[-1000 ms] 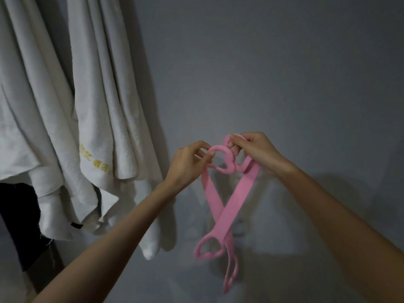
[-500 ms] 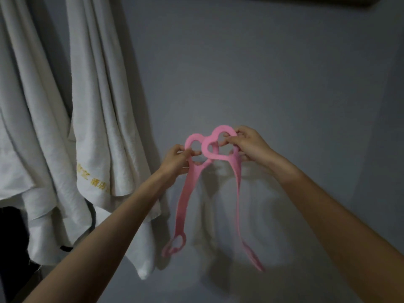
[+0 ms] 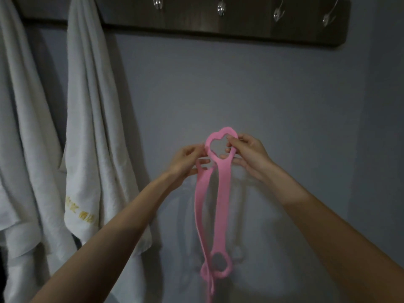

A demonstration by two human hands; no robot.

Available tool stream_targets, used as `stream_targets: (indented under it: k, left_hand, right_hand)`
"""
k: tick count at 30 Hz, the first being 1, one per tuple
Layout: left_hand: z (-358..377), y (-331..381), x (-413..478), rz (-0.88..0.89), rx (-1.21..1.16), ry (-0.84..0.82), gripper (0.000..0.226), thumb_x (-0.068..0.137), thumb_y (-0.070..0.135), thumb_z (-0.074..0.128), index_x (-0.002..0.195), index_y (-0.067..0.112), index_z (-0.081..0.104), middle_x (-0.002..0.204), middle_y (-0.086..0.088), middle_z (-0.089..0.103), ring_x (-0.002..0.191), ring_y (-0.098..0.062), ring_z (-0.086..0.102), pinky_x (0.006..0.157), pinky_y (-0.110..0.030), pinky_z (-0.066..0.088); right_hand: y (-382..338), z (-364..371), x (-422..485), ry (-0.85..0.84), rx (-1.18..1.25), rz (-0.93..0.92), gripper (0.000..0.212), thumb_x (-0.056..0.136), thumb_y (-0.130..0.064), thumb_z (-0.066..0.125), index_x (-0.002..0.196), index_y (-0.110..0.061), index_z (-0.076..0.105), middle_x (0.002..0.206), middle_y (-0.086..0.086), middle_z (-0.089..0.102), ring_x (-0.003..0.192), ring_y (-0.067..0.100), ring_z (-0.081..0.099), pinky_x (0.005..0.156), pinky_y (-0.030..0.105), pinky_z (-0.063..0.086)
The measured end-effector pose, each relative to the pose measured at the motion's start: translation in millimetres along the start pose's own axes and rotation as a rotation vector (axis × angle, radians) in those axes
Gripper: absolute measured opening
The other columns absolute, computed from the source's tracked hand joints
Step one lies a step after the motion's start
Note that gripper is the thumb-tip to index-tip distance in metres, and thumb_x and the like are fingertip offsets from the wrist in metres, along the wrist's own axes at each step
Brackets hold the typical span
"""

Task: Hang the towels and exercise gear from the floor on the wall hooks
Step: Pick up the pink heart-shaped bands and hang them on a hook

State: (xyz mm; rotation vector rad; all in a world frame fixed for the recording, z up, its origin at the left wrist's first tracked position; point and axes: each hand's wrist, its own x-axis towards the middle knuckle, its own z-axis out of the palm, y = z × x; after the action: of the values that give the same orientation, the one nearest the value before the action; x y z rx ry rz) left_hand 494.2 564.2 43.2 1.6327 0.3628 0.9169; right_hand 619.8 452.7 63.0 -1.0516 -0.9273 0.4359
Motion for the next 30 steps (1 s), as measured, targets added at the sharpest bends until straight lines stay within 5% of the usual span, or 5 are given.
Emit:
stream_targets:
  k: [7,12,15,22,30]
  left_hand:
    - [18.3,16.9,27.5,0.067,-0.088,0.09,0.026,0.085,0.008,0.066,0.108,-0.004,0.063,0.076,-0.006,0.068,0.057,-0.007,0.067,0.063,-0.024,0.059]
    - [30.2,37.9,54.1,0.18,0.038,0.185,0.008,0.082,0.004,0.069,0.081,0.011,0.066,0.059,0.001,0.068,0.051,-0.007,0.066,0.058,-0.026,0.06]
    - [37.6,54.7,73.6,0.24,0.037,0.26,0.013,0.083,0.002,0.068,0.076,0.013,0.063,0.066,-0.004,0.065,0.047,-0.004,0.063,0.052,-0.02,0.057]
    - [36.9,107.2,115.2,0.32,0.091,0.243,0.008,0.08,0.006,0.071,0.081,0.012,0.065,0.078,-0.008,0.067,0.061,-0.012,0.068,0.06,-0.023,0.059]
    - [23.5,168.7,152.4,0.416,0.167,0.259,0.024,0.083,0.013,0.068,0.105,0.002,0.067,0.08,-0.008,0.067,0.054,-0.007,0.065,0.054,-0.018,0.055]
  right_hand:
    - [-14.8,-14.6,27.0,-0.002,-0.022,-0.123,0.008,0.09,-0.005,0.057,0.084,-0.008,0.055,0.07,0.007,0.057,0.054,0.005,0.062,0.061,0.028,0.06]
    - [-28.2,-31.1,59.7,-0.112,-0.272,-0.268,0.015,0.09,-0.005,0.057,0.105,-0.006,0.058,0.075,0.005,0.065,0.047,0.005,0.062,0.045,0.021,0.052]
    - [-39.4,-35.5,86.6,-0.092,-0.361,-0.383,0.009,0.087,-0.012,0.062,0.095,-0.009,0.065,0.072,0.003,0.067,0.048,0.01,0.062,0.051,0.027,0.055]
    - [-87.5,-32.2,154.0,-0.026,-0.439,-0.583,0.007,0.081,-0.021,0.067,0.085,-0.022,0.073,0.081,-0.005,0.067,0.071,0.005,0.055,0.062,0.014,0.042]
    - [-134.7,-2.7,210.4,0.002,-0.303,-0.684,0.008,0.081,-0.02,0.064,0.084,-0.025,0.07,0.077,-0.005,0.067,0.077,0.009,0.061,0.069,0.02,0.045]
